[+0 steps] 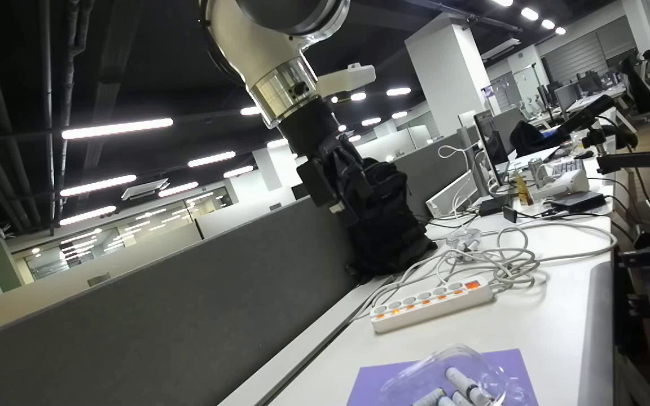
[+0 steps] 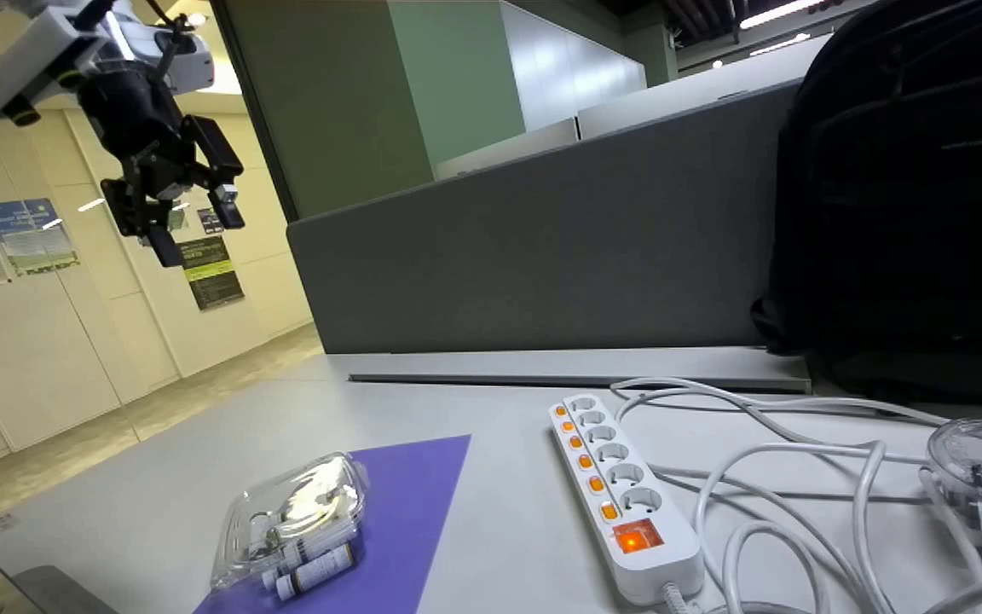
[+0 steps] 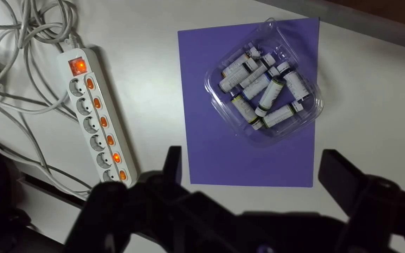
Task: Turn off the second switch from the left
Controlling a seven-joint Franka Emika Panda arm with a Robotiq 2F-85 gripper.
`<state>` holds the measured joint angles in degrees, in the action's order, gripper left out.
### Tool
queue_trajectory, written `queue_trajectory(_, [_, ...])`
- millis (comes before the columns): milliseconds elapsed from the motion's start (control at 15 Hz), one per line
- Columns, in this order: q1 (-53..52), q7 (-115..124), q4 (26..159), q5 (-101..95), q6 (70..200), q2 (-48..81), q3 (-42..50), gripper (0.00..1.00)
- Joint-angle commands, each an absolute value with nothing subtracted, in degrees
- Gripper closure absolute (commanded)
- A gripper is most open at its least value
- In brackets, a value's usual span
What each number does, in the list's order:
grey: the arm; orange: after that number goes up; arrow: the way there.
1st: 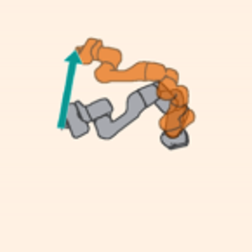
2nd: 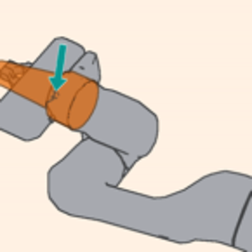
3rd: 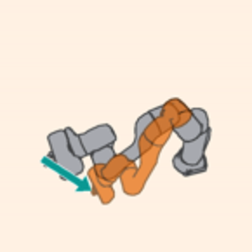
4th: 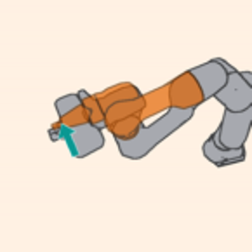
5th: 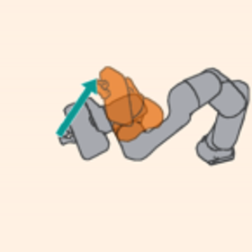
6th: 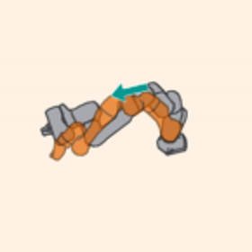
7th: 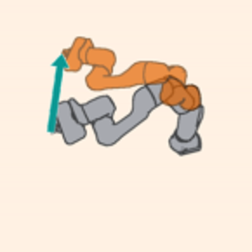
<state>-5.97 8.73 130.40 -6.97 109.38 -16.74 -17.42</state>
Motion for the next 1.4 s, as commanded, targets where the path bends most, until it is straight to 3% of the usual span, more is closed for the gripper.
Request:
queue_trajectory(0, [-7.6,9.1,130.3,-7.4,109.2,-16.6,-15.9,0.00])
queue_trajectory(267, [-7.6,9.0,130.4,-7.0,110.4,-16.4,-15.5,0.00])
queue_trajectory(800, [-2.2,9.1,130.8,-11.1,126.1,-6.5,-8.1,0.00])
queue_trajectory(867, [-1.5,9.2,130.5,-11.8,128.3,-4.4,-7.0,0.25])
queue_trajectory(933, [-1.0,8.9,130.1,-12.3,130.0,-2.3,-6.0,0.25])
queue_trajectory(1333, [0.4,6.5,125.9,-11.5,138.0,10.2,-1.0,0.69])
